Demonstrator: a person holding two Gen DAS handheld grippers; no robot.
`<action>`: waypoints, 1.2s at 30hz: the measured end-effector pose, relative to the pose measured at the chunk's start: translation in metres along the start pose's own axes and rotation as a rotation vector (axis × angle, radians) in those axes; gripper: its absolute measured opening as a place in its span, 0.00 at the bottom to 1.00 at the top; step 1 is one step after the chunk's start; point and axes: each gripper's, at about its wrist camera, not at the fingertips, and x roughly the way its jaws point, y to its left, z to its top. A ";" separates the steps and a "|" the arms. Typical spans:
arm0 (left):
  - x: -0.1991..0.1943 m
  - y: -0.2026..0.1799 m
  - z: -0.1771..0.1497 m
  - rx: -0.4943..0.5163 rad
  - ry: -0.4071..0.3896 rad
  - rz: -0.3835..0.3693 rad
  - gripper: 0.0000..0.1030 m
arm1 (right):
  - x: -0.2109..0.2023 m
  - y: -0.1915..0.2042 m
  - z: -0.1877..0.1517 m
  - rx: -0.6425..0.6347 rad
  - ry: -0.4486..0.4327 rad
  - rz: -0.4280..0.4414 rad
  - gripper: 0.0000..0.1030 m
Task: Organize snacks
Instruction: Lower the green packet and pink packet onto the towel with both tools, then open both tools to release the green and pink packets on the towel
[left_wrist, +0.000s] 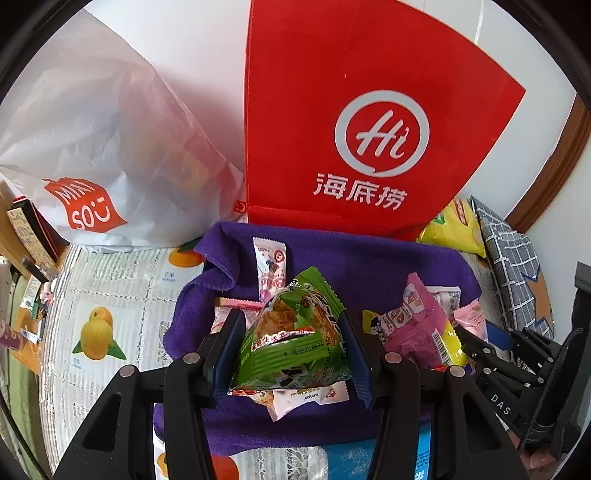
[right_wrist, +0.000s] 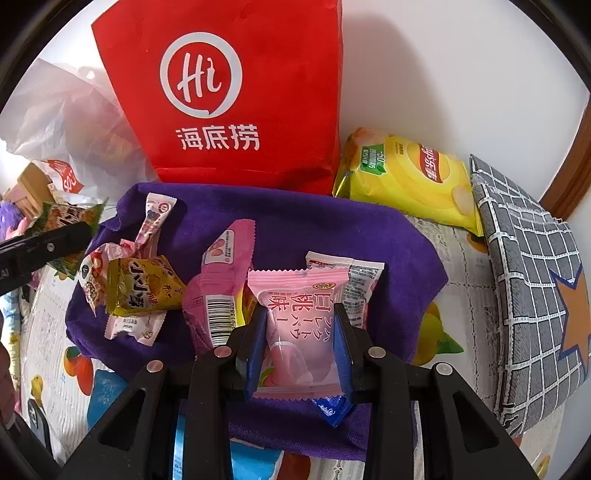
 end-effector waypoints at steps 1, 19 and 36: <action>0.002 -0.001 0.000 0.003 0.007 0.009 0.49 | 0.000 0.000 0.000 0.000 0.001 -0.002 0.32; 0.013 -0.006 -0.002 0.034 0.067 0.034 0.50 | -0.002 0.004 -0.001 -0.018 0.000 -0.008 0.34; -0.017 -0.009 0.003 0.035 -0.029 -0.022 0.70 | -0.019 0.010 0.000 -0.046 -0.041 -0.030 0.49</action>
